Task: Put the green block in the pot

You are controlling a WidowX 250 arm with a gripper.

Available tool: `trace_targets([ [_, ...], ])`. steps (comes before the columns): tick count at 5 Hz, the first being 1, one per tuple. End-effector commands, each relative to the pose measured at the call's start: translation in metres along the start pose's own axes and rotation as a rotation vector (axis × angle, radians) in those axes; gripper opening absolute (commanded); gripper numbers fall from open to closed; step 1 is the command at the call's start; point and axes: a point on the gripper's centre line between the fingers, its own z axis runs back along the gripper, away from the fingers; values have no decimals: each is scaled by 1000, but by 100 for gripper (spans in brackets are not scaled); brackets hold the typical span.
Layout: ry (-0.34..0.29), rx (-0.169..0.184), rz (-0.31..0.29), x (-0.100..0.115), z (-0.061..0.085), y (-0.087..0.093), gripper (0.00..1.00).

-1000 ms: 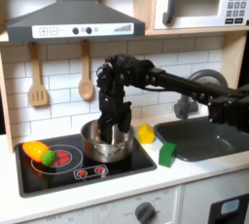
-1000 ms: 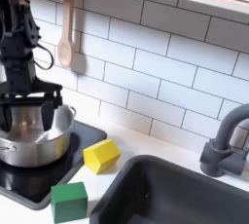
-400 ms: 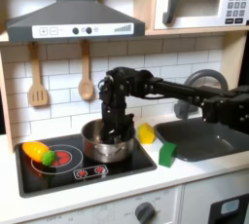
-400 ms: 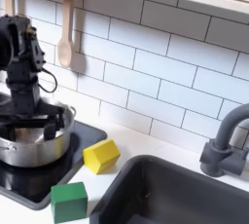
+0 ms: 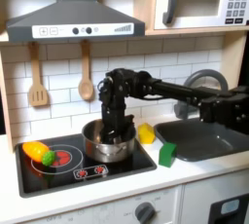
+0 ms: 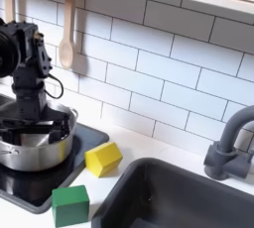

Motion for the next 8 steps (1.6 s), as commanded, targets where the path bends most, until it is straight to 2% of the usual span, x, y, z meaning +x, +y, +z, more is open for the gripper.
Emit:
trace_targets([
  [1,-32,4,62,20,11,22,100],
  [3,-31,10,121,30,11,47,100],
  [8,-46,29,203,38,17,81,100],
])
